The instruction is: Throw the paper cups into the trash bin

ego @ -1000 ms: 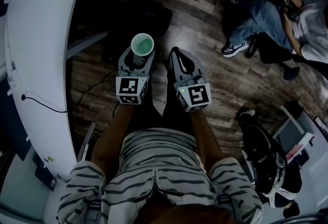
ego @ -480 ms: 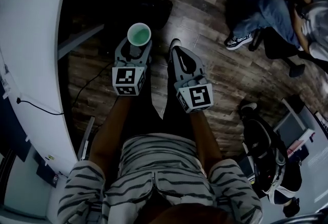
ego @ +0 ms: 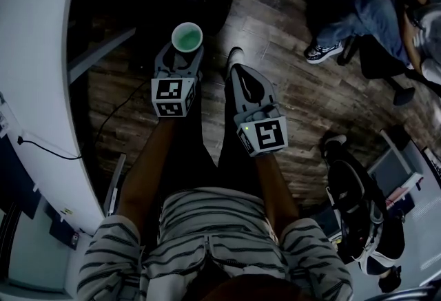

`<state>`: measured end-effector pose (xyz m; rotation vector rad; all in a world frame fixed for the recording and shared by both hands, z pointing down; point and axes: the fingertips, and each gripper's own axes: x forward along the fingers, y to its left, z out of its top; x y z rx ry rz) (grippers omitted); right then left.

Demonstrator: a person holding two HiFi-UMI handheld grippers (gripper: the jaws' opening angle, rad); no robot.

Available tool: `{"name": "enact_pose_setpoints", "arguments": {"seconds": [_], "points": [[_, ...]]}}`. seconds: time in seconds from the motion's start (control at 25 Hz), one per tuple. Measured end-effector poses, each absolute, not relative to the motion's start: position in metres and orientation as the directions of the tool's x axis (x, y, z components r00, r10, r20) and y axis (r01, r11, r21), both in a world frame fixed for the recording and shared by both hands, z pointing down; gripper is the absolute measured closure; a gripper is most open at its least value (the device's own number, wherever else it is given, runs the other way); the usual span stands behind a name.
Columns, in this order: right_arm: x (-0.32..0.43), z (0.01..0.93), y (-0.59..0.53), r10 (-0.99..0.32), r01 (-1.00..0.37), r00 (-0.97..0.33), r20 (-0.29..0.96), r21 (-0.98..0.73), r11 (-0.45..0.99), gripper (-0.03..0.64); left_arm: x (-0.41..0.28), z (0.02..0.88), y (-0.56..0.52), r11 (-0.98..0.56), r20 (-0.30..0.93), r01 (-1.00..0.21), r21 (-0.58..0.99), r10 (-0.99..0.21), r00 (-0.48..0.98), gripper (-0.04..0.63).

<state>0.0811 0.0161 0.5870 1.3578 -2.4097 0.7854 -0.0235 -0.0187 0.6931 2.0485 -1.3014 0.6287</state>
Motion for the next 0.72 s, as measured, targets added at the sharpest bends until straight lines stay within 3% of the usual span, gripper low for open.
{"name": "enact_pose_setpoints", "arguments": {"seconds": [0.72], "points": [[0.088, 0.622, 0.020, -0.696, -0.856, -0.516, 0.500, -0.344, 0.387, 0.608, -0.017, 0.798, -0.027, -0.321, 0.775, -0.918, 0.234, -0.509, 0.375, 0.316]]}}
